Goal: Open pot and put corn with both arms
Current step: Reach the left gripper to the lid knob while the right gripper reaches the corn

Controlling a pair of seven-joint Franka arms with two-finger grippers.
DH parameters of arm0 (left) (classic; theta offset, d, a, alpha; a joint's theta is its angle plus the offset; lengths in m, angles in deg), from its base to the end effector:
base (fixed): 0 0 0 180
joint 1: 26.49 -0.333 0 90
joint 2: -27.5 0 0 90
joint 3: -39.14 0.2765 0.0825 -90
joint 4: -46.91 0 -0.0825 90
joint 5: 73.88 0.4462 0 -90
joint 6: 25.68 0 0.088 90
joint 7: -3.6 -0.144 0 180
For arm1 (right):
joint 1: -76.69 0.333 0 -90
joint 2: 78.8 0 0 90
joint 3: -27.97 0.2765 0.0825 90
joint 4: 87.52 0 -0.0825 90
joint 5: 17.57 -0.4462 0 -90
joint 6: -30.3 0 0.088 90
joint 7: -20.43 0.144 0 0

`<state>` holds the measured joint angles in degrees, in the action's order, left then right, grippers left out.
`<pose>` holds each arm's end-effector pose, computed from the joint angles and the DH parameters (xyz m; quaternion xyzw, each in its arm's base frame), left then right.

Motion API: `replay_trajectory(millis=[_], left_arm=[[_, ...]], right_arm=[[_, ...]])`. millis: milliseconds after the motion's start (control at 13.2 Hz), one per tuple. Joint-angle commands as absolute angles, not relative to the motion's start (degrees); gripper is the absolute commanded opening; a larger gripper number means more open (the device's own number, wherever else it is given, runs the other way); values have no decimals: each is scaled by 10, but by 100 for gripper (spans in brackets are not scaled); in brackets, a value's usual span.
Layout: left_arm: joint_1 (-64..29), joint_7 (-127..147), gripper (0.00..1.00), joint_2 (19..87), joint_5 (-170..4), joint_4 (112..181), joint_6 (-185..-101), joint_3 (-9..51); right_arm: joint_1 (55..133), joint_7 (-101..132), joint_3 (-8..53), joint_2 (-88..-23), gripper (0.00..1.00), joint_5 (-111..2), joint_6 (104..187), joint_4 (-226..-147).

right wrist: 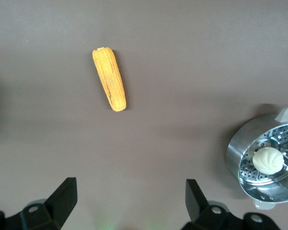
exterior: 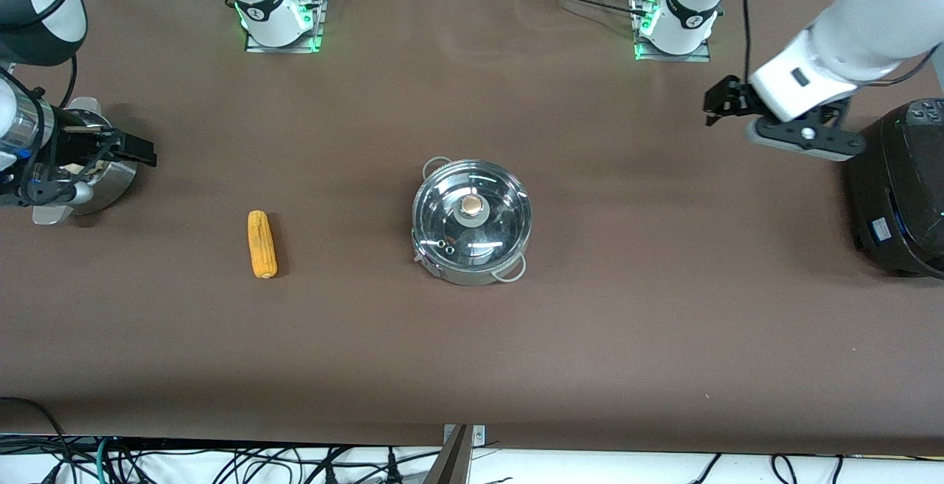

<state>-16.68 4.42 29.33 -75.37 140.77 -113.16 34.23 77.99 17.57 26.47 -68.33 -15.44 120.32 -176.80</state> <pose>0.5891 -0.1583 0.4896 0.9900 -0.1204 -0.0728 0.0046 0.6475 -0.0068 0.4390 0.9959 0.0247 -0.0853 0.0186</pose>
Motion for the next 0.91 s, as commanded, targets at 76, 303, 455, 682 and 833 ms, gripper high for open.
replay_trajectory(millis=[76, 303, 455, 682, 833], left_arm=[[-97, 88, 100, 358, -766, 1348, -1127, 348], [-37, 143, 100, 471, -765, 1230, -1130, 348], [-4, 165, 100, 548, -765, 1152, -1140, 348], [33, 204, 100, 600, -766, 1148, -1235, 348], [53, 208, 100, 634, -767, 1148, -1287, 348]], right_arm=[[780, 169, 265, -656, 100, -162, 1239, -1760], [780, 166, 265, -639, 100, -176, 1290, -1779], [782, 167, 266, -635, 100, -177, 1332, -1802], [783, 167, 275, -602, 100, -194, 1386, -1809], [783, 168, 286, -581, 100, -196, 1443, -1824]])
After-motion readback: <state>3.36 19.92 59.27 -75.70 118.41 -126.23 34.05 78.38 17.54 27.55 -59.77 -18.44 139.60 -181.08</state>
